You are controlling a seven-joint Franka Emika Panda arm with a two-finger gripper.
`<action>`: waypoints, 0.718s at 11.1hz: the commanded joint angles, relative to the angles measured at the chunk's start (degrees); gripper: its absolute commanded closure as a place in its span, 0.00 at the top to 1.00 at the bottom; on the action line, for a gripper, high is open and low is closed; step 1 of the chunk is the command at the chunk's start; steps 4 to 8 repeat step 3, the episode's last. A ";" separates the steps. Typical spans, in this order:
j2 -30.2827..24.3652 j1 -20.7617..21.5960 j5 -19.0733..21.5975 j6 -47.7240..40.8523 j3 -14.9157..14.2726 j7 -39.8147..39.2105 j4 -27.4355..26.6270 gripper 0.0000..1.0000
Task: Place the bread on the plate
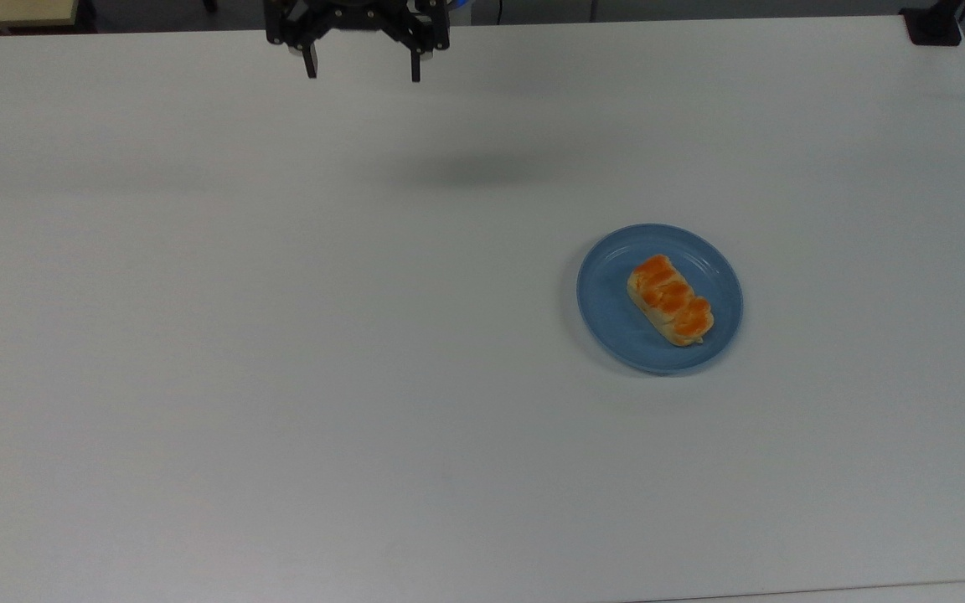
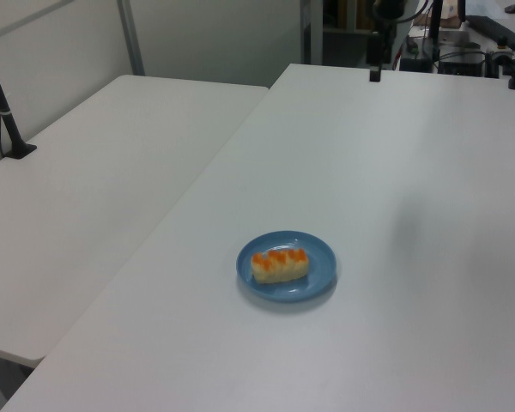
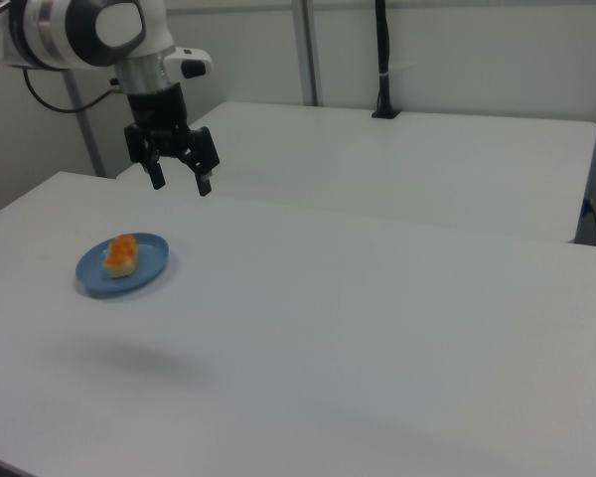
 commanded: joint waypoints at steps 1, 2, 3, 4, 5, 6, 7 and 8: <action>-2.36 -0.62 0.90 -0.83 -0.31 -0.32 -2.30 1.00; -2.44 -0.71 0.81 -0.92 -0.31 -0.32 -2.21 1.00; -2.44 -0.71 0.64 -0.92 -0.31 -0.32 -2.21 1.00; -2.44 -0.71 0.64 -0.92 -0.31 -0.32 -2.21 1.00; -2.44 -0.71 0.64 -0.92 -0.31 -0.32 -2.21 1.00; -2.44 -0.71 0.64 -0.92 -0.31 -0.32 -2.21 1.00; -2.44 -0.71 0.64 -0.92 -0.31 -0.32 -2.21 1.00; -2.44 -0.71 0.64 -0.92 -0.31 -0.32 -2.21 1.00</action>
